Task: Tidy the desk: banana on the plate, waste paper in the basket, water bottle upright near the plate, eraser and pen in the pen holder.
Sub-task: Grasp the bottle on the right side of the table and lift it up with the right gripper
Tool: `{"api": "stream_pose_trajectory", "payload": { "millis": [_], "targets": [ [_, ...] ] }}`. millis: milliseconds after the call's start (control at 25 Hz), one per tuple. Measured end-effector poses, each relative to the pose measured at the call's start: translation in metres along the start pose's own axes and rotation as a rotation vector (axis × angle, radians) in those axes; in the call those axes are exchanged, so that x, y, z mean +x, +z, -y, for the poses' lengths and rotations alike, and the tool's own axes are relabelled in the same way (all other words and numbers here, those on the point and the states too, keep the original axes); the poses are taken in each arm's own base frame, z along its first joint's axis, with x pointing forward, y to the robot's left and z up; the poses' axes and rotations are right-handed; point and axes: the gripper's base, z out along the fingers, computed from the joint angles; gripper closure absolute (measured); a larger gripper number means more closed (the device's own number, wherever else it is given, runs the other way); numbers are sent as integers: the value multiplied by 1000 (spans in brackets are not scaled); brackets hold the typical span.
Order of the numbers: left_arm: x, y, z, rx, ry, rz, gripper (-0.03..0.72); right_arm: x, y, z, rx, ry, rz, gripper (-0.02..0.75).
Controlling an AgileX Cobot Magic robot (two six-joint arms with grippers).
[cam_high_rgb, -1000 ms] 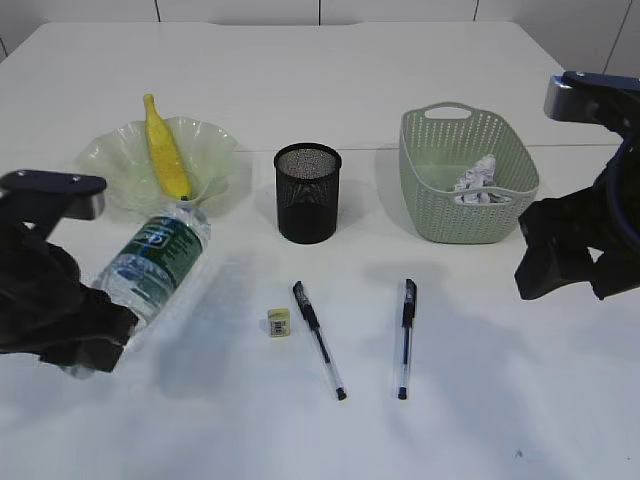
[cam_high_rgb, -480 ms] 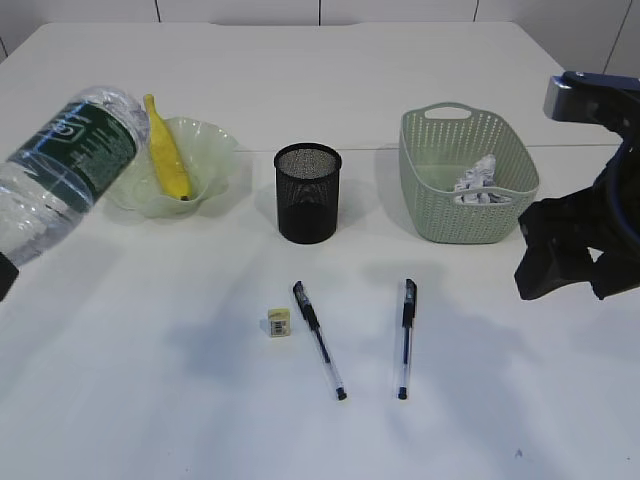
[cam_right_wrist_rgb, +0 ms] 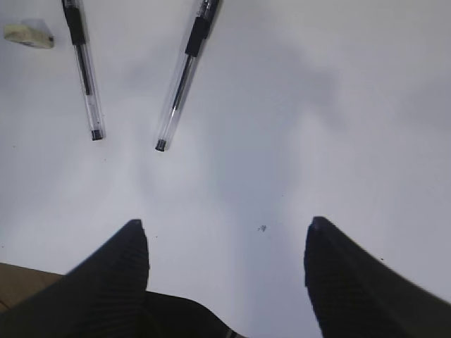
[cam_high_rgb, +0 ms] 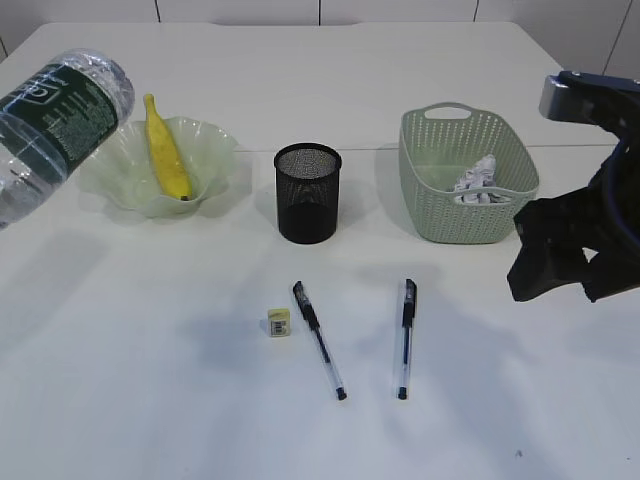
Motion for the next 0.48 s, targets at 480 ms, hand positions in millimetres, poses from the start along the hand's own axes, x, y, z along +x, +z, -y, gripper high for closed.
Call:
{"api": "stream_pose_trajectory", "payload": {
  "millis": [480],
  "targets": [
    [2,0,4,42,-16,-18,446,1,0,-1,-15,-6,-8,225]
  ]
}}
